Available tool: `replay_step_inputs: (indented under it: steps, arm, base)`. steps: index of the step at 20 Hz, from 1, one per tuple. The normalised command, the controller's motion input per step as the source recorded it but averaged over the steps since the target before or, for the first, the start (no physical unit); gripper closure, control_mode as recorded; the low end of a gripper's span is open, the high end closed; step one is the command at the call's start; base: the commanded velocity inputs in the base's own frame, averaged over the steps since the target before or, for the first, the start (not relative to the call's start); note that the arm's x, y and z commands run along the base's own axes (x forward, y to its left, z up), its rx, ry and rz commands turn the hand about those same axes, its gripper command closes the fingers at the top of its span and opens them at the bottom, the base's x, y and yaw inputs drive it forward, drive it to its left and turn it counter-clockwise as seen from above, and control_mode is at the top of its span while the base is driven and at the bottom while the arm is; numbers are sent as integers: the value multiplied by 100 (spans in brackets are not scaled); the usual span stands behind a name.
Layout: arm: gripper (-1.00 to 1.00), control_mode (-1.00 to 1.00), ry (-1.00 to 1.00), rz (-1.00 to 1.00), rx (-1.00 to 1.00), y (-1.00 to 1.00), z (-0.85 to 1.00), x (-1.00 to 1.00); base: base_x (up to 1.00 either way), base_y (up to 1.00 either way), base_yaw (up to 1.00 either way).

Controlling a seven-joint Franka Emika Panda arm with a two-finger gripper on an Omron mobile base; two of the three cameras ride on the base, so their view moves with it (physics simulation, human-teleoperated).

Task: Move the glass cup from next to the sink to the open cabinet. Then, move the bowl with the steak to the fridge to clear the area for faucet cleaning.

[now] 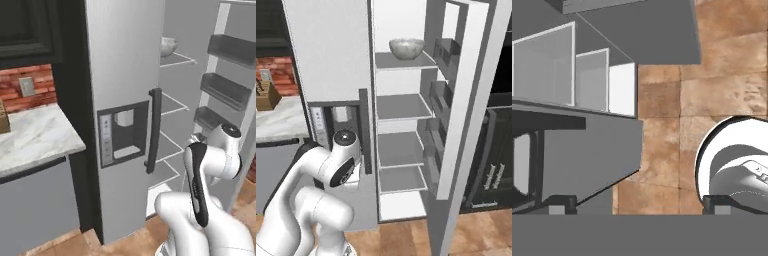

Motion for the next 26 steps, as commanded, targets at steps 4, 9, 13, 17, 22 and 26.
replay_step_inputs:
  steps: [4,9,13,17,22,26]
  arm:
    - [-100,100,0,0,0,0,0,0]
    - [-100,100,0,0,0,0,0,0]
    - [-100,100,0,0,0,0,0,0]
    - [-100,100,0,0,0,0,0,0]
    - [-100,100,0,0,0,0,0,0]
    - [-100,100,0,0,0,0,0,0]
  base:
    - [-60,83,70]
    - [-10,100,45]
    - [22,100,11]
    - [73,100,-12]
    - [100,100,-29]
    - [84,100,-29]
